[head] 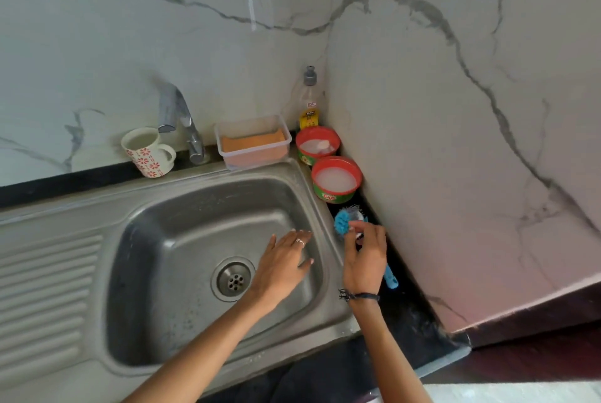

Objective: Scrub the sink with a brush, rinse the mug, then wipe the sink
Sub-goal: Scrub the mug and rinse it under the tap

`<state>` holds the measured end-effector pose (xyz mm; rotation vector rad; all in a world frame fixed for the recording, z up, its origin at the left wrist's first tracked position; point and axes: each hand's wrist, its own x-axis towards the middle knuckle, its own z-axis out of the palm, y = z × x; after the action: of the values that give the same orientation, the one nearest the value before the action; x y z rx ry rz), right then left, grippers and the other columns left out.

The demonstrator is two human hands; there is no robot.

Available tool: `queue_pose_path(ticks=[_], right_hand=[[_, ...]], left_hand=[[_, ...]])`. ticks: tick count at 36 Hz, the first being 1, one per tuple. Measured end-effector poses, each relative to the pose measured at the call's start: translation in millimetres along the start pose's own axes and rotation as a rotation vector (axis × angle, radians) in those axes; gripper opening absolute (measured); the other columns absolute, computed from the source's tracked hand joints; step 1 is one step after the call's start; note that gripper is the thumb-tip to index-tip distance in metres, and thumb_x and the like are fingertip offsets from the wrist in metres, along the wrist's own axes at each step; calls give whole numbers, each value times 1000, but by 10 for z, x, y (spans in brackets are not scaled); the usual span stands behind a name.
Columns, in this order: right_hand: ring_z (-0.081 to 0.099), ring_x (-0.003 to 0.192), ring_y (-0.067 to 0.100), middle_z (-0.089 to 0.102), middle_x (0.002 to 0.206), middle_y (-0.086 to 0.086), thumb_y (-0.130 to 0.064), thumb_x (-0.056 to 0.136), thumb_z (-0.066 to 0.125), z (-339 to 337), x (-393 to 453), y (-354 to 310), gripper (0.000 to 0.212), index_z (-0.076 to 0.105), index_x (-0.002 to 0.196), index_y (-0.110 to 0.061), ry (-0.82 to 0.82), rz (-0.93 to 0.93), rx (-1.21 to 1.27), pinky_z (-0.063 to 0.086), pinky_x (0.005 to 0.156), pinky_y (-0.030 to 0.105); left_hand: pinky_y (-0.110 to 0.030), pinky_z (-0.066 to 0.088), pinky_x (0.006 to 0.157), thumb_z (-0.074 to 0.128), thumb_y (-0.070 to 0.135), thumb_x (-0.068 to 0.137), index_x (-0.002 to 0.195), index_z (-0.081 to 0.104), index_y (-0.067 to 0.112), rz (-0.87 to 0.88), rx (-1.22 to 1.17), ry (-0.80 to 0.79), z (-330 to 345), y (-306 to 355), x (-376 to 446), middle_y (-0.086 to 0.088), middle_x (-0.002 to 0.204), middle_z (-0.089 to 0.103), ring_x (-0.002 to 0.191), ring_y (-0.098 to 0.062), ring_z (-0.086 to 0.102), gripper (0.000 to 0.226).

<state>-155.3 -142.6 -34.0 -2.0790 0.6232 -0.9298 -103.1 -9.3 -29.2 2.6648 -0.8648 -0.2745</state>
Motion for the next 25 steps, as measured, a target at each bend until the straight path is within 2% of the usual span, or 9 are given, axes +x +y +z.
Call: queue_pose_path(ticks=[4, 9, 12, 14, 17, 20, 25], right_hand=[[55, 75, 13, 55, 96, -1, -5, 89, 57, 249, -99, -305, 12, 65, 97, -8, -170, -22, 71, 47, 66, 25], [55, 69, 14, 60, 94, 7, -7, 89, 57, 702, -232, -712, 11, 65, 97, -7, -411, -125, 101, 48, 64, 29], [57, 72, 16, 61, 92, 6, -8, 91, 55, 887, -244, -854, 11, 64, 96, -6, -506, -157, 107, 48, 65, 28], [58, 76, 16, 62, 92, 4, -10, 91, 54, 1088, -285, -993, 12, 64, 98, -9, -577, -180, 112, 50, 68, 32], [55, 76, 12, 61, 96, 2, -12, 92, 51, 1394, -314, -1230, 14, 63, 100, -12, -709, -211, 119, 50, 70, 31], [58, 84, 17, 62, 99, 4, -15, 93, 51, 1738, -268, -1447, 15, 62, 101, -11, -782, -264, 104, 49, 76, 32], [62, 96, 23, 65, 105, 10, -22, 95, 51, 2349, -51, -1781, 21, 60, 108, -8, -831, -136, 123, 48, 80, 30]], left_hand=[[-31, 19, 114, 48, 30, 96, 143, 36, 21, -72, -44, 85, -146, -218, -108, 3, 146, 41, 134, -11, 38, 50], [-24, 35, 103, 51, 29, 95, 140, 43, 22, -213, -125, 208, -433, -614, -305, 2, 139, 50, 125, -14, 50, 45], [-24, 40, 96, 51, 30, 95, 138, 46, 21, -281, -145, 198, -521, -795, -378, -3, 134, 55, 119, -16, 55, 44], [-26, 41, 95, 52, 30, 94, 137, 47, 21, -334, -156, 195, -610, -1005, -454, -3, 131, 57, 118, -17, 56, 43], [-24, 40, 96, 52, 28, 94, 135, 49, 22, -399, -161, 232, -764, -1321, -524, 0, 132, 57, 119, -14, 54, 42], [-27, 39, 97, 51, 30, 94, 140, 42, 26, -484, -175, 225, -934, -1634, -577, 1, 136, 52, 123, -16, 50, 46], [-33, 32, 109, 57, 29, 91, 146, 30, 23, -507, -253, 254, -1185, -2179, -618, -2, 147, 38, 133, -18, 38, 61]])
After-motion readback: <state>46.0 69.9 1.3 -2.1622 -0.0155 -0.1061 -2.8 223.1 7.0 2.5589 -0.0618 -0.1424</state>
